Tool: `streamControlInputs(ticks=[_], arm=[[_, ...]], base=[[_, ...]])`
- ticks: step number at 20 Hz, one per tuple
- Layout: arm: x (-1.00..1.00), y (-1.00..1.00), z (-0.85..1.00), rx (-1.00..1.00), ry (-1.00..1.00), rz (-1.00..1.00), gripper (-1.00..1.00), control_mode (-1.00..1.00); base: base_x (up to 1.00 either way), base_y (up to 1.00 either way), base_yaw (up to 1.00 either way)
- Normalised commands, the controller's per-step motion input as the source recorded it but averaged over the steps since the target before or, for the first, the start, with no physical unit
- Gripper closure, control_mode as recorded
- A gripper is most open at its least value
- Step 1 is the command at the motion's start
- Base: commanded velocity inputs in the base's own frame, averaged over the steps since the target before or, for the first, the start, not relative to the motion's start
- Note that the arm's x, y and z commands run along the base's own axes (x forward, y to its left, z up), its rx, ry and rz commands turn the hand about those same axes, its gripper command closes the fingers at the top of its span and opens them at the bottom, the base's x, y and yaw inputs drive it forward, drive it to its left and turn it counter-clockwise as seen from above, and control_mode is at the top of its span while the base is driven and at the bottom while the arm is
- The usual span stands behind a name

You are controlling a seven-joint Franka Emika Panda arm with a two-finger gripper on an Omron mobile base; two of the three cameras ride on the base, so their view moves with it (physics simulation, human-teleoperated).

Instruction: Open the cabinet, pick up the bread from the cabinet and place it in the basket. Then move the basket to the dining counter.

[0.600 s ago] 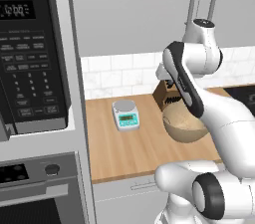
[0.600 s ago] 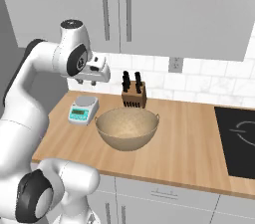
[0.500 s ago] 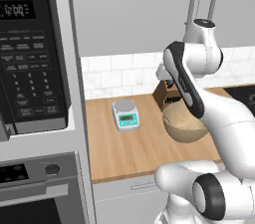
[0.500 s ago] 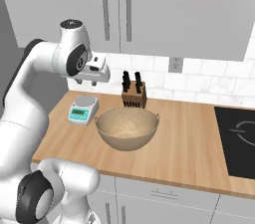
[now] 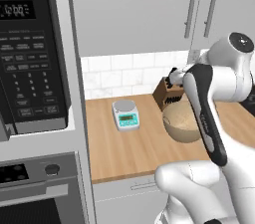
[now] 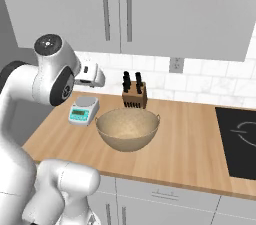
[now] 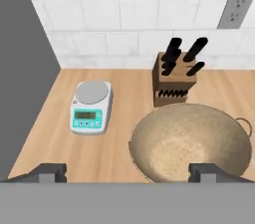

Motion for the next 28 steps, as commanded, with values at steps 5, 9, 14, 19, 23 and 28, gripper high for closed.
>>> streamControlInputs(ticks=[5, 9, 14, 19, 23, 28], arm=[[0.0, -0.03, 0.75, 0.02, -0.21, -0.01, -1.0, -1.0], [0.06, -0.06, 0.97, 0.04, -0.05, -0.01, -1.0, -1.0], [0.11, -0.06, 1.0, 0.03, 0.01, -0.02, -1.0, -1.0], [0.32, -0.13, 0.53, 0.05, 0.12, -0.08, -1.0, -1.0], [0.37, -0.42, 0.03, 0.0, -0.07, -0.05, -1.0, -1.0], [0.43, -0.22, -0.13, 0.0, -0.15, -0.05, -1.0, -1.0]], base=[[0.0, 0.0, 0.0], [0.0, 0.0, 0.0], [0.0, 0.0, 0.0], [0.0, 0.0, 0.0], [0.0, 0.0, 0.0], [0.0, 0.0, 0.0]])
